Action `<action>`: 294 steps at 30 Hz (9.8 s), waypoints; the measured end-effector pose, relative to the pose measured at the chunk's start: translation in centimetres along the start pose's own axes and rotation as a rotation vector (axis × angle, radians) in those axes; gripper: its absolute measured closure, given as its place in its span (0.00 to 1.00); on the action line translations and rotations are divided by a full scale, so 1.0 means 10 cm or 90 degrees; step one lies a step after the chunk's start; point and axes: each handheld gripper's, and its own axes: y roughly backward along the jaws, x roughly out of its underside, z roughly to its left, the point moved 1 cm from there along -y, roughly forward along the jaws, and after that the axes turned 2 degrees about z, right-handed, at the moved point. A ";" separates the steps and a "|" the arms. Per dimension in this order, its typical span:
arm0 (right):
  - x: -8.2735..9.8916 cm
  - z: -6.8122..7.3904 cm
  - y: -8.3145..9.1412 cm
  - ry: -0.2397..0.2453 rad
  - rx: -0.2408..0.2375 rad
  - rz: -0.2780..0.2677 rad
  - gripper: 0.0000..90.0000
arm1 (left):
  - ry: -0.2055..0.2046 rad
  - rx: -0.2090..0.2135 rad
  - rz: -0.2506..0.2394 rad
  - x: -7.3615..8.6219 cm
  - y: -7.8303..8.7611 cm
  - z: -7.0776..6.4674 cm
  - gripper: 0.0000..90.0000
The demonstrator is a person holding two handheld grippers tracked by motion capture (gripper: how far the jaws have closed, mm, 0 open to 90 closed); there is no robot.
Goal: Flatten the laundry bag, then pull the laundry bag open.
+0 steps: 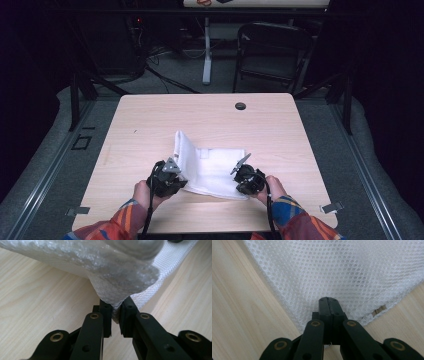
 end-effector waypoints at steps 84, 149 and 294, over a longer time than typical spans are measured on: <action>0.45 -0.23 0.60 -0.106 -0.026 -0.109 0.38 | -0.122 0.098 0.053 -0.45 -0.63 -0.18 0.97; -0.14 0.22 -0.11 0.072 0.001 -0.071 1.00 | -0.036 0.040 -0.037 -0.74 -0.25 0.08 0.98; 0.46 -0.42 0.57 -0.137 -0.013 -0.155 0.11 | -0.028 0.004 -0.058 -1.04 -0.25 0.23 0.08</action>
